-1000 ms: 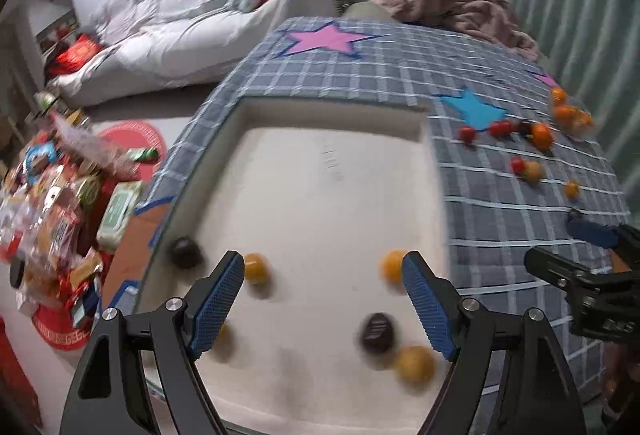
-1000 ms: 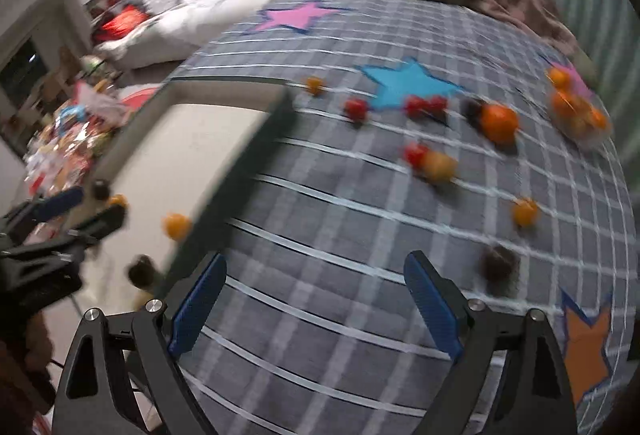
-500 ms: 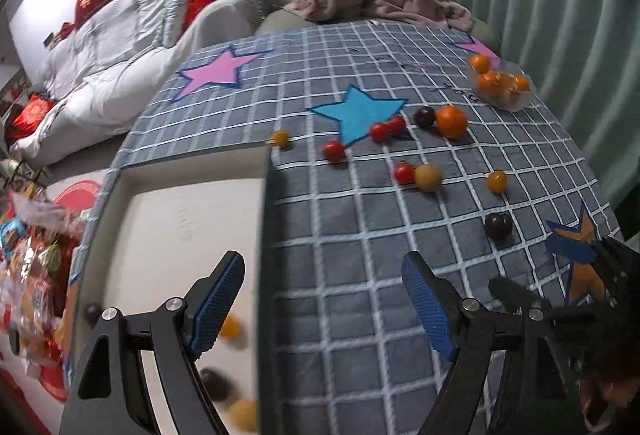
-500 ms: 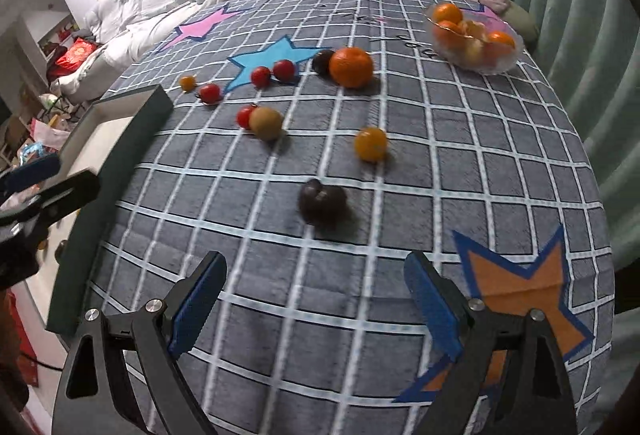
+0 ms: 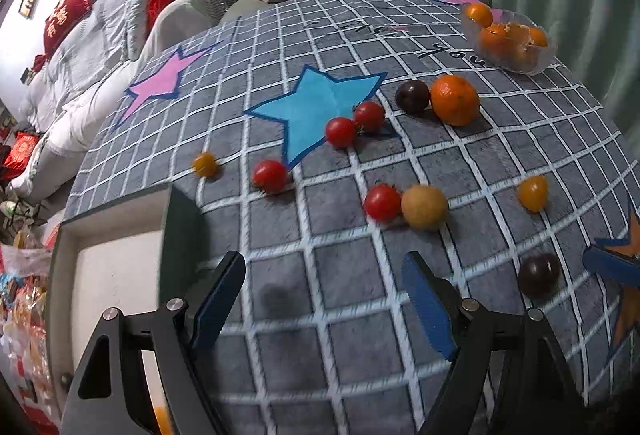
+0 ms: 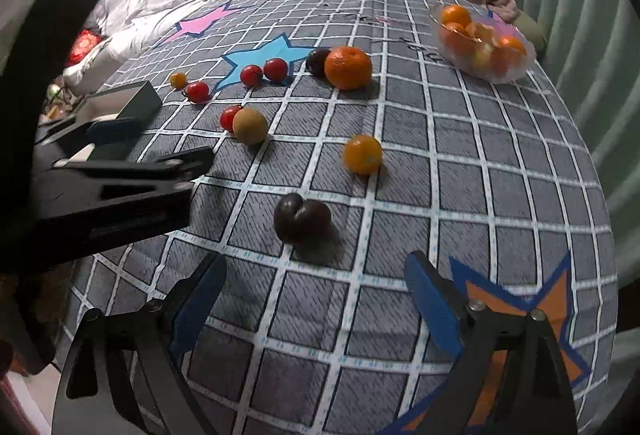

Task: Organize fruits
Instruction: 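Grasp a dark plum with the right tool while the left tool approaches a red tomato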

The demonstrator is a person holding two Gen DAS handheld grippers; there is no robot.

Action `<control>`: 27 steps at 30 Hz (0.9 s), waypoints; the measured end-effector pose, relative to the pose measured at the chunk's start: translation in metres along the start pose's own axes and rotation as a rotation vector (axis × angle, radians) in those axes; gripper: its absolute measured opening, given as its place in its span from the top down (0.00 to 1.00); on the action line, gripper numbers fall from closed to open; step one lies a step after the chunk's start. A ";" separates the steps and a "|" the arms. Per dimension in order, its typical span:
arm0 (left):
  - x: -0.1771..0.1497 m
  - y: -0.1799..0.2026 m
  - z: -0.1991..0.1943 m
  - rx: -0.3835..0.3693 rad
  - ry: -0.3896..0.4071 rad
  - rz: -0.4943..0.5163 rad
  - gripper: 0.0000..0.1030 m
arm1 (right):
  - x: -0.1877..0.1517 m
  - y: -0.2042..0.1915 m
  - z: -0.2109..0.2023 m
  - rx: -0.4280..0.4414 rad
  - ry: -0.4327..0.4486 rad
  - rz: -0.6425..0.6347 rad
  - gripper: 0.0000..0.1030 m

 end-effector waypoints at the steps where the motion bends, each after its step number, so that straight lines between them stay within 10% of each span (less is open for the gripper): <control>1: 0.002 0.001 0.004 -0.004 0.003 0.004 0.21 | 0.001 -0.002 0.001 -0.001 0.004 -0.012 0.10; 11: 0.023 0.004 0.024 -0.089 0.038 -0.034 0.35 | 0.013 -0.011 0.014 0.008 0.039 -0.066 0.17; 17: 0.022 0.013 0.020 -0.149 0.043 -0.044 0.72 | 0.016 -0.009 0.011 0.036 0.057 -0.055 0.69; 27: 0.001 0.011 0.000 -0.147 0.032 -0.066 0.78 | 0.004 0.003 -0.003 0.082 0.040 0.013 0.69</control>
Point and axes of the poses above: each gripper's, at about its wrist camera, not at the fingertips, and z roughly the way its jaws point, y to its right, x to its top, the point moved 1 cm from there along z, roughly the way its jaws point, and after that the axes turned 10 degrees about y, right-handed, at the moved point
